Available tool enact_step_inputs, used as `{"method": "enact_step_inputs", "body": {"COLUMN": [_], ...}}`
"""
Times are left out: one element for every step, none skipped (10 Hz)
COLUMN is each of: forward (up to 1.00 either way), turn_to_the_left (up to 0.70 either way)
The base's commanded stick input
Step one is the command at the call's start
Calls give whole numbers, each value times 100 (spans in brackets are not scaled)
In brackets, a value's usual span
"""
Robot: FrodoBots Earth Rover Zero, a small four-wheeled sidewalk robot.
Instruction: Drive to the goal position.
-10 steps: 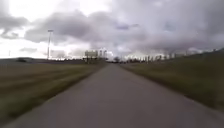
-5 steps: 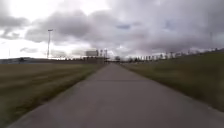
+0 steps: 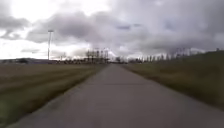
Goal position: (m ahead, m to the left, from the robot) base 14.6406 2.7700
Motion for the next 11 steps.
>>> {"method": "enact_step_inputs", "body": {"forward": [100, 100, 100, 100, 100, 100, 100, 100, 100, 100, 100], "turn_to_the_left": [4, 4, 3, 3, 3, 2, 1, 1, 1, 1, 1]}}
